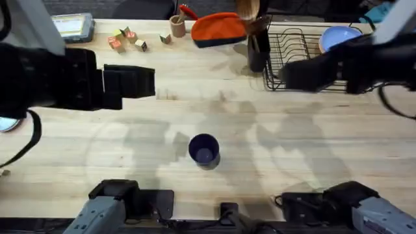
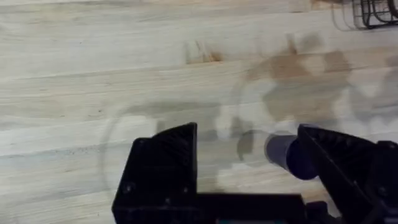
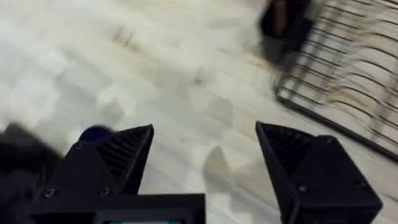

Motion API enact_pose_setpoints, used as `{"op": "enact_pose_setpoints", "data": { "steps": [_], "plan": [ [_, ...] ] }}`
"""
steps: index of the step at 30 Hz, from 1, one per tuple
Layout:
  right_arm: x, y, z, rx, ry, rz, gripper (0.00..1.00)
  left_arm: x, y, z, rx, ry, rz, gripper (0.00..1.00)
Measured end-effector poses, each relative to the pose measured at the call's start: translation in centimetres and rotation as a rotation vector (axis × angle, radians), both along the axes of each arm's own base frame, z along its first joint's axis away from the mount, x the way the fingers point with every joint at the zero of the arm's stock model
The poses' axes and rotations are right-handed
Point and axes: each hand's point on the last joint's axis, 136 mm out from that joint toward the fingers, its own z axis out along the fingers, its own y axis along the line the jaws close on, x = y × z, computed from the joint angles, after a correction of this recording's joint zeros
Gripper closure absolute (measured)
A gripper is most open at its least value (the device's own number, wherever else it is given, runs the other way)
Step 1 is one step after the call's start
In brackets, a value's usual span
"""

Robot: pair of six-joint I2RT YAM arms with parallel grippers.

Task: Pick up the cup on the table and put them onto the rack.

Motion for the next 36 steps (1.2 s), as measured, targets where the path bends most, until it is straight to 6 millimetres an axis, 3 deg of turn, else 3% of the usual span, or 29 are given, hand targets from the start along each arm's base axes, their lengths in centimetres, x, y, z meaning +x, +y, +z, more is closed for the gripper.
{"op": "enact_pose_setpoints", "data": {
  "steps": [13, 18, 26, 36],
  "plan": [
    [-4.7, 9.9, -3.8, -0.077, 0.118, 0.408, 0.005, 0.0, 0.0, 0.0, 0.001, 0.0, -0.002, 0.007],
    [-6.8, 13.0, -6.4, -0.163, 0.168, 0.535, 0.004, 0.0, 0.0, 0.0, 0.001, 0.0, -0.002, 0.007],
    [-8.6, 14.9, -8.6, -0.228, 0.217, 0.62, 0.004, 0.0, 0.0, 0.0, 0.0, 0.0, -0.002, 0.007],
    [-7.2, 14.6, -11.0, -0.337, 0.23, 0.58, 0.003, 0.0, 0.0, 0.0, -0.001, 0.0, -0.003, 0.008]
  ]
}}
